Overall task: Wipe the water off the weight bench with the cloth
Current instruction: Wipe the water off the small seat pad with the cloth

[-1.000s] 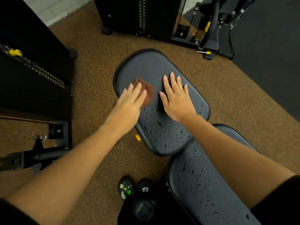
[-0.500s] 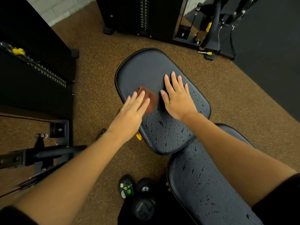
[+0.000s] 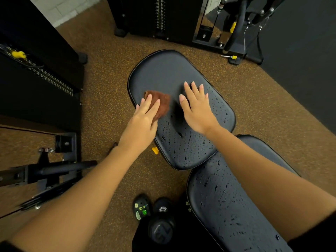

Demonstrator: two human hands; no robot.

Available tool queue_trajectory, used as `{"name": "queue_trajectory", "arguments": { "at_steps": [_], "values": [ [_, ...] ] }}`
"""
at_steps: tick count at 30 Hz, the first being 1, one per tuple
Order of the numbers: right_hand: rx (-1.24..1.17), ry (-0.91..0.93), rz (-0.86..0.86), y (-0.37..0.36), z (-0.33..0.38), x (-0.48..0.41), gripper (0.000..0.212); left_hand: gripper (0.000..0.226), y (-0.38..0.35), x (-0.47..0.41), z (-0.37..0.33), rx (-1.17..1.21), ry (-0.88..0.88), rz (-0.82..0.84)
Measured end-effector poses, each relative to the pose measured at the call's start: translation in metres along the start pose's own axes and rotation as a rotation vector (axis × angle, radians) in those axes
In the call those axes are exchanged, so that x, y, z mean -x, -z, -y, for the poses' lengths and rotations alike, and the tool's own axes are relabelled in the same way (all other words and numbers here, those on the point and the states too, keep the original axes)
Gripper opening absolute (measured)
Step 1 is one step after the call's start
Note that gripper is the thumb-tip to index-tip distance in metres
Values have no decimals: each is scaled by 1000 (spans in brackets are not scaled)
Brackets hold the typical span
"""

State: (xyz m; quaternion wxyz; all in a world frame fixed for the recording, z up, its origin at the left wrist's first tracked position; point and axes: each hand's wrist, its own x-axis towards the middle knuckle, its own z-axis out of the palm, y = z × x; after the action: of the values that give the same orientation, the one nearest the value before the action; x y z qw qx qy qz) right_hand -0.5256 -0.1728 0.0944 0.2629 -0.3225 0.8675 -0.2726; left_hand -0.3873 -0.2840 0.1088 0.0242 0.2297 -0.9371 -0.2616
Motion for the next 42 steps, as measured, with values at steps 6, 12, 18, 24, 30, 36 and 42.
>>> {"name": "queue_trajectory", "arguments": {
  "at_steps": [6,12,18,24,30,36,42],
  "values": [
    [-526,36,6,-19,32,58,53,15,6,18,-33,649,344,-171],
    [-622,81,-98,-35,49,64,55,26,11,15,-36,934,408,-35],
    [-304,96,-227,-34,28,40,53,25,20,-3,4,474,307,-179],
    [38,119,-197,-62,21,14,58,30,28,-7,36,623,626,-276],
    [240,323,-121,-83,22,36,63,34,15,5,31,560,600,-241],
    [452,219,-160,-74,-17,67,61,43,19,-1,28,461,418,-111],
    [333,186,-178,-78,1,52,60,47,16,0,31,560,504,-105]
  ]
}}
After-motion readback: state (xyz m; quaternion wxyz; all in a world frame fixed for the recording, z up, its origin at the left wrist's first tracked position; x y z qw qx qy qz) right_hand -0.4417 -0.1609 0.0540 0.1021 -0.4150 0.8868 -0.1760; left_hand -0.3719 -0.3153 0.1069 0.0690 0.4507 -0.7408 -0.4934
